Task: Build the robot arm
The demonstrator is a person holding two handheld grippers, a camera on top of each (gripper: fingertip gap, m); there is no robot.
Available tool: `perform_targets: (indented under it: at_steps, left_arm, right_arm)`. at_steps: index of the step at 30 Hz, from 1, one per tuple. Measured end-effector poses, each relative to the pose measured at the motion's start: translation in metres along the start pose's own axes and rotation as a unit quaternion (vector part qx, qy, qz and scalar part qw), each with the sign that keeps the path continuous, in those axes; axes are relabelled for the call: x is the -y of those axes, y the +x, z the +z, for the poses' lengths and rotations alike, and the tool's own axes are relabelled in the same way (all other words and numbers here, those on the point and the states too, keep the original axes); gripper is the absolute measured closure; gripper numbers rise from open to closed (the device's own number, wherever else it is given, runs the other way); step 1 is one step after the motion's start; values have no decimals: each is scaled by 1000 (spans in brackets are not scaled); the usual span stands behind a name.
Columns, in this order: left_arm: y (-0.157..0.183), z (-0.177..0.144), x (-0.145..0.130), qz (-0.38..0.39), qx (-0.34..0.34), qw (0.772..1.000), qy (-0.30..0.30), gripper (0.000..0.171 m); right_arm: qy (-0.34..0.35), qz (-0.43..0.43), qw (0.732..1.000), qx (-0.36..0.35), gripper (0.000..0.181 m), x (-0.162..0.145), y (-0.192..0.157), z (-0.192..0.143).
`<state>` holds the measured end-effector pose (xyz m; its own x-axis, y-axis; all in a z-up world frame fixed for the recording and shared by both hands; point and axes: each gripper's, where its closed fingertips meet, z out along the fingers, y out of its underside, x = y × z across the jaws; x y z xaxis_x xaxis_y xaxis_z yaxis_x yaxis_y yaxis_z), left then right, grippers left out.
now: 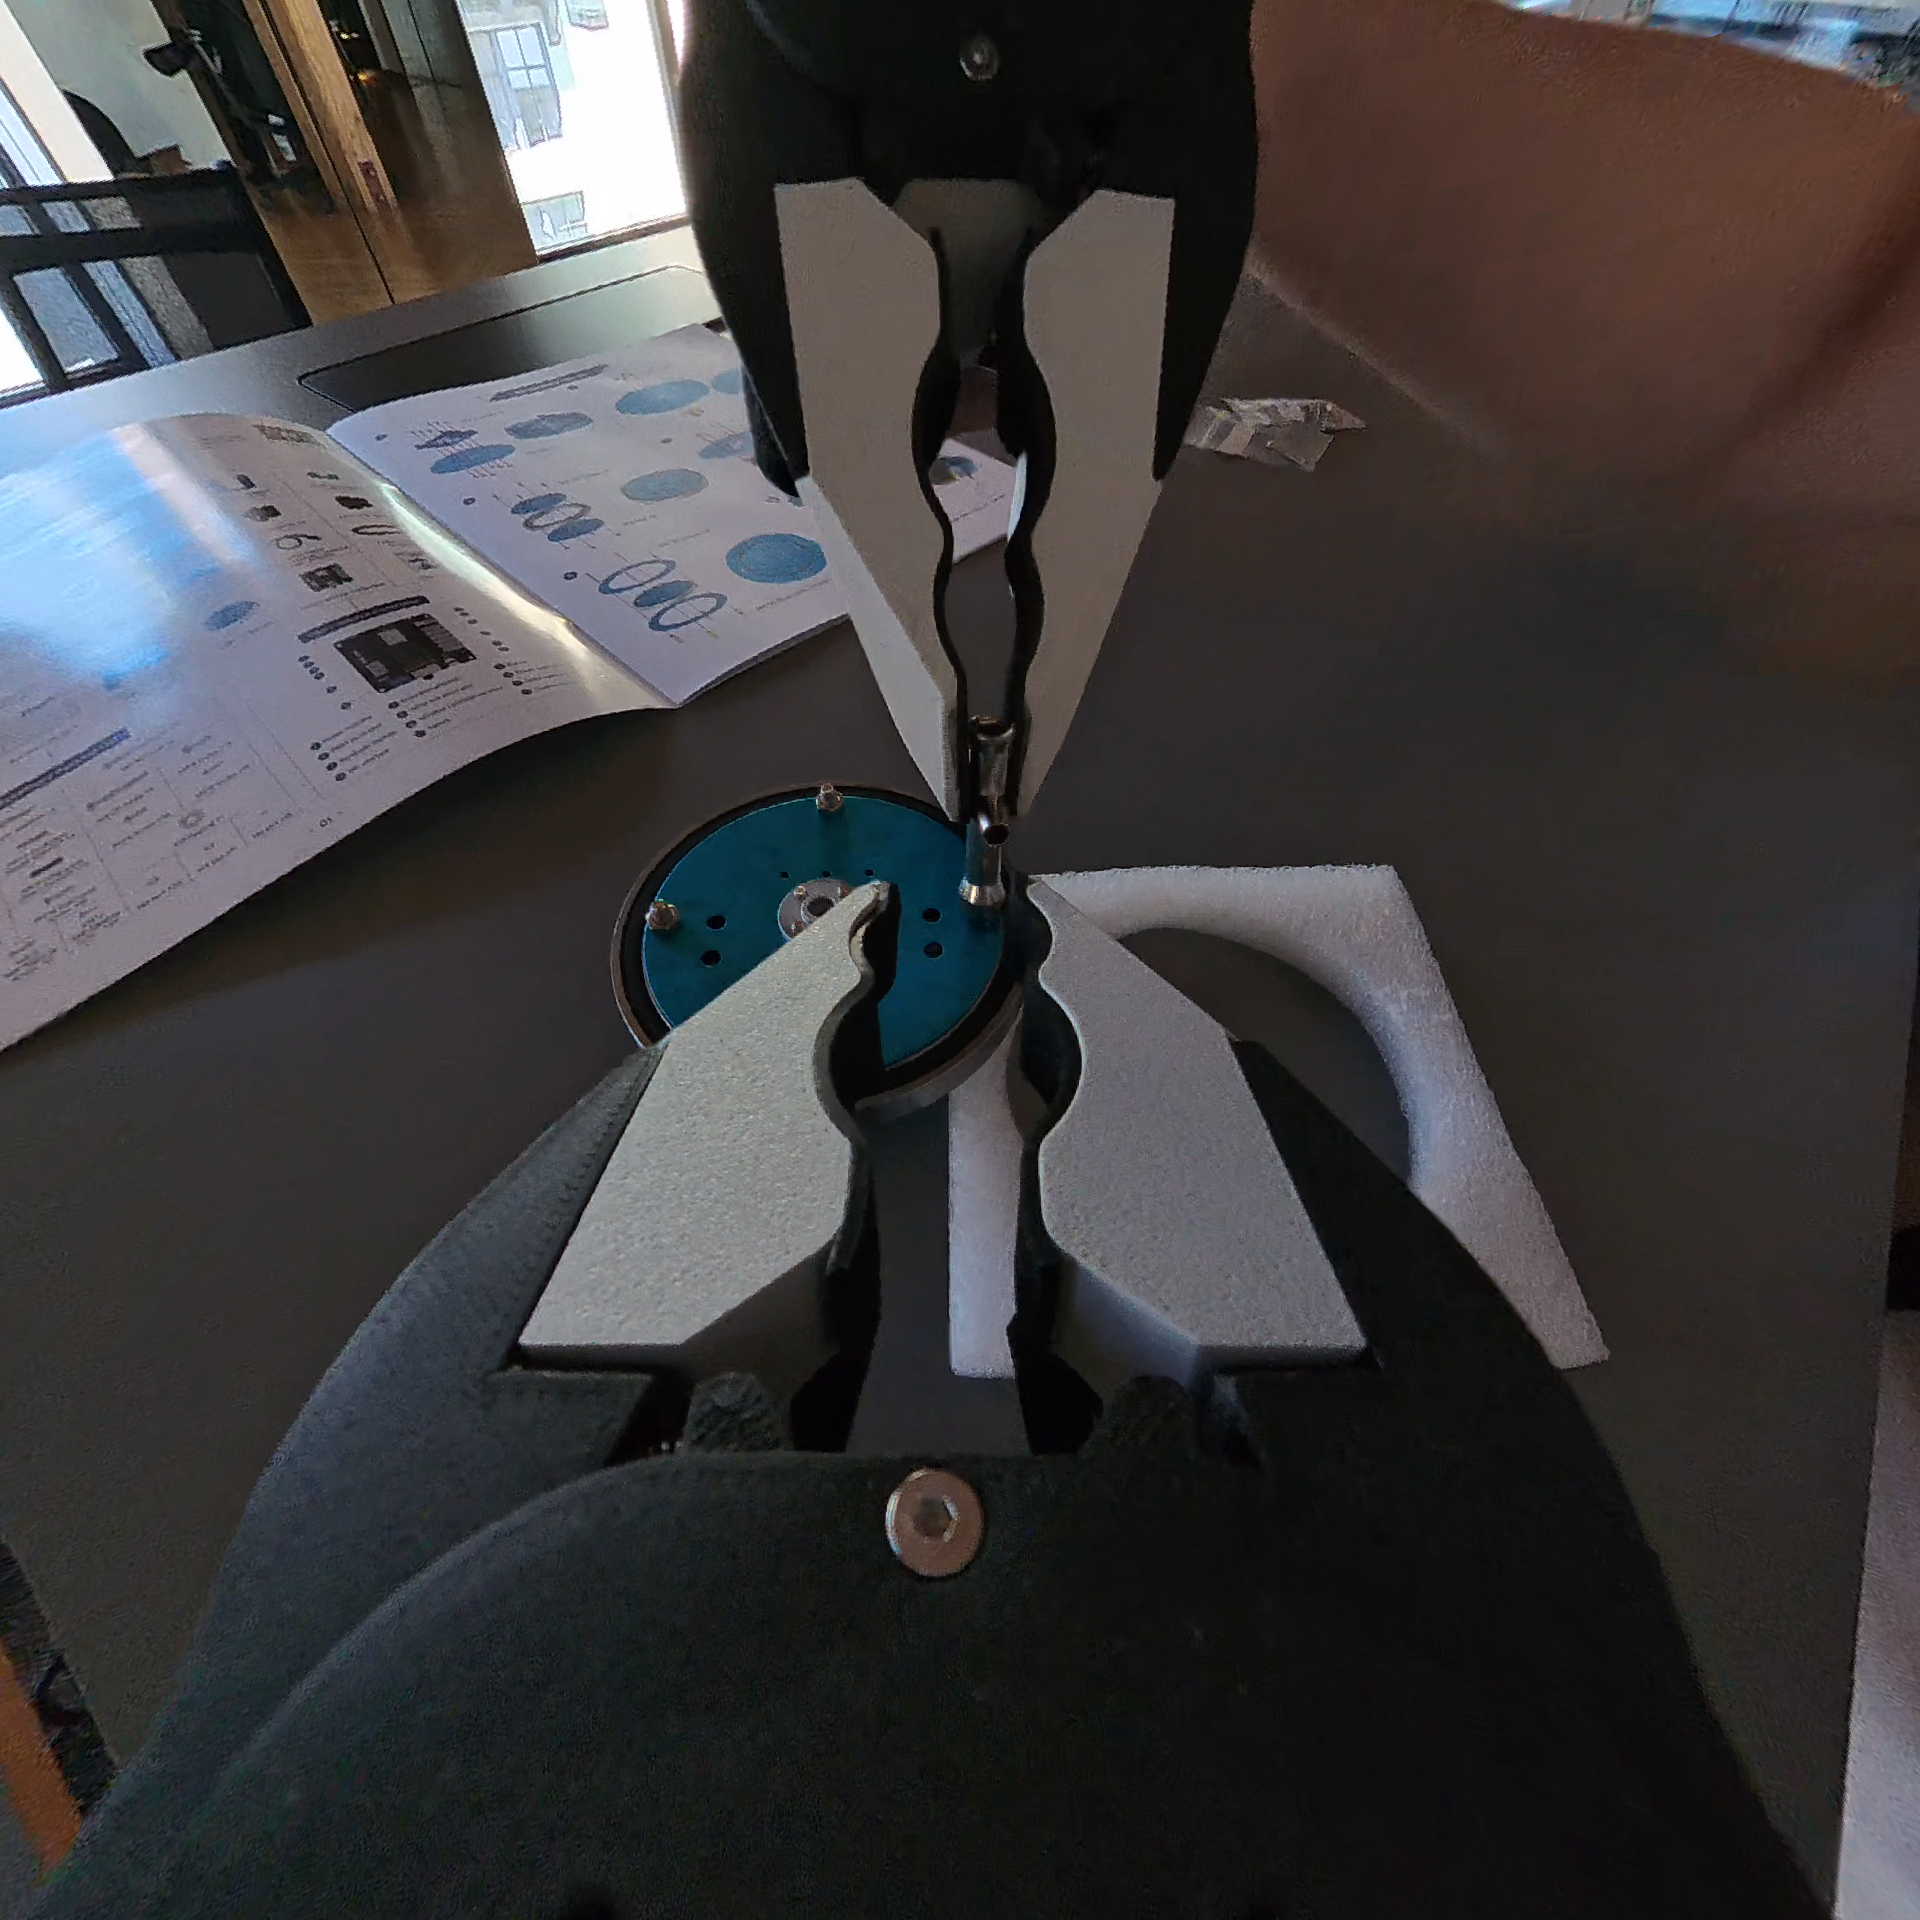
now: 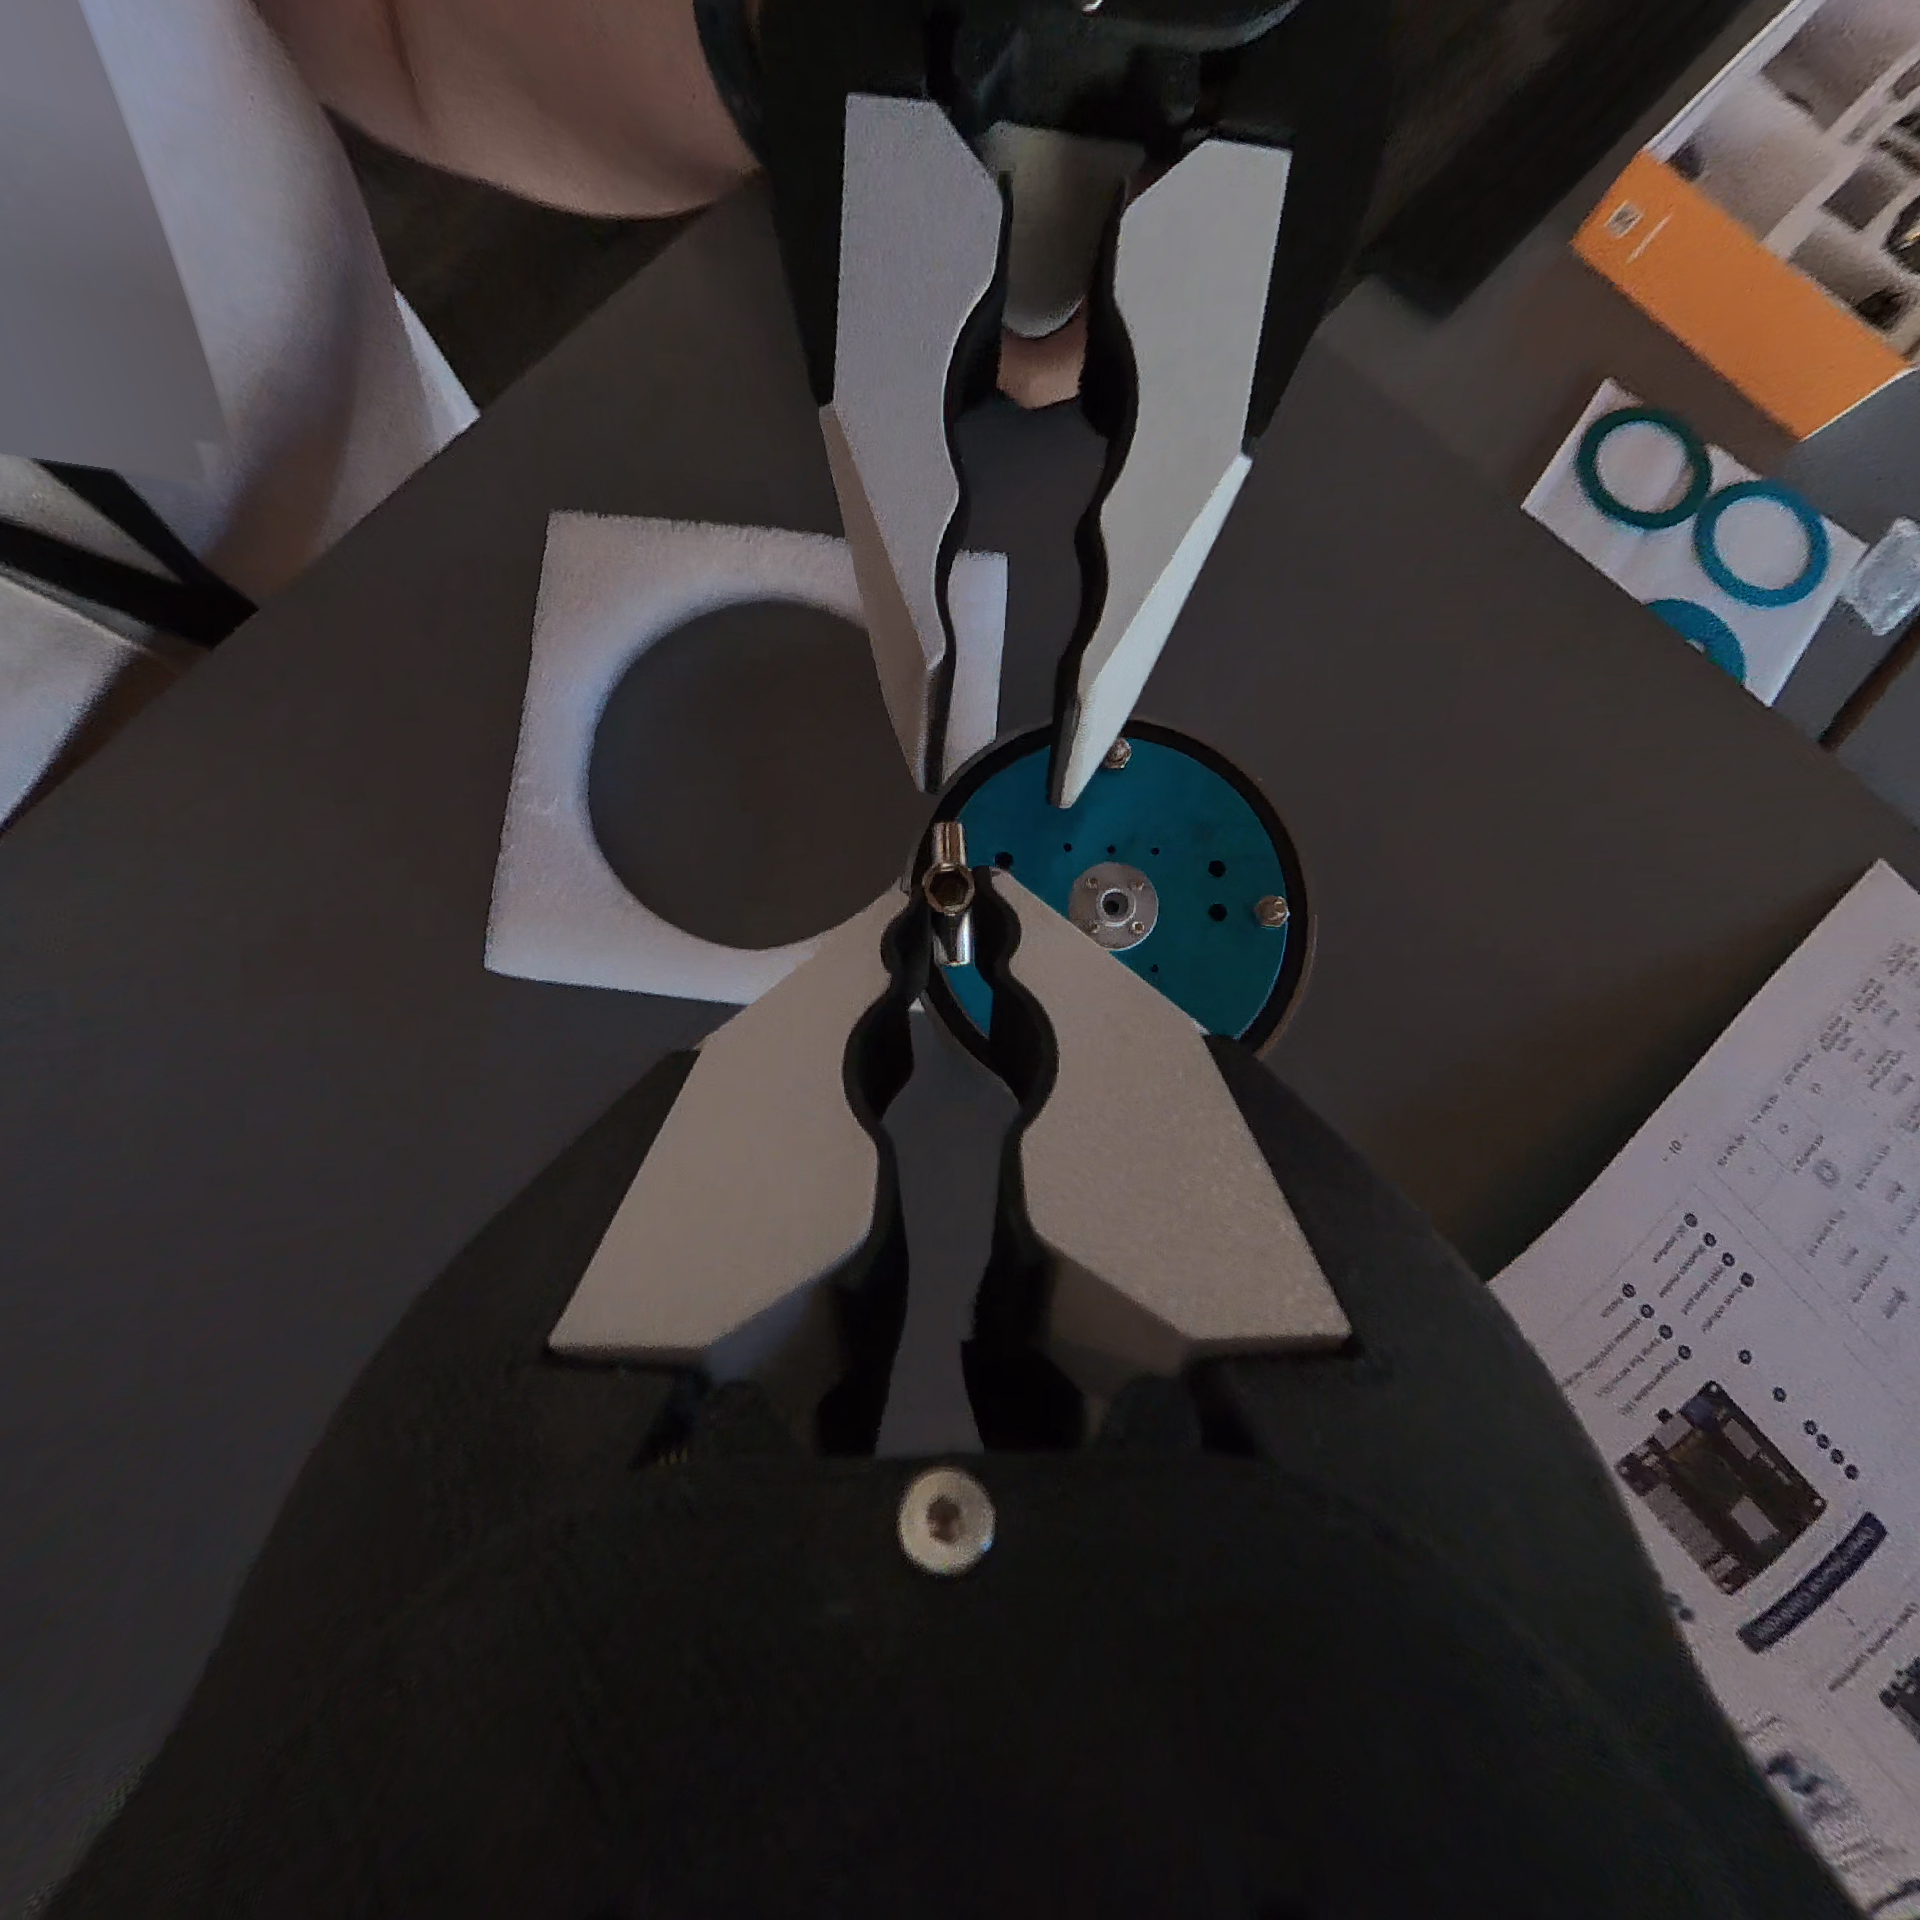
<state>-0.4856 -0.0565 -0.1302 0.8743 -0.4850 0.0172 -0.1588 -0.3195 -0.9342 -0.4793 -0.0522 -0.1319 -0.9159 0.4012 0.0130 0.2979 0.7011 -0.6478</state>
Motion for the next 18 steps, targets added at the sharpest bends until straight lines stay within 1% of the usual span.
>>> perform_targets:
  at_steps: [5,10,13,15,16,18]
  left_arm:
    - [1,9,-10,35,2,999,-42,145]
    - [6,16,-19,61,-5,995,-75,150]
    - [6,21,-17,59,-4,995,-76,154]
    - [8,23,-15,50,-9,996,-74,157]
    - [8,24,-16,49,-9,996,-77,158]
    - [8,24,-17,50,-6,996,-79,158]
  right_arm:
    - [-59,-61,996,13,175,-2,0,2]
    - [-133,-129,983,22,174,-5,1,4]
    - [-191,-124,973,28,175,-16,3,4]
    - [-257,-117,959,21,175,-36,6,3]
    - [-274,-107,956,21,174,-42,5,4]
    - [-241,-90,966,16,176,-34,3,7]
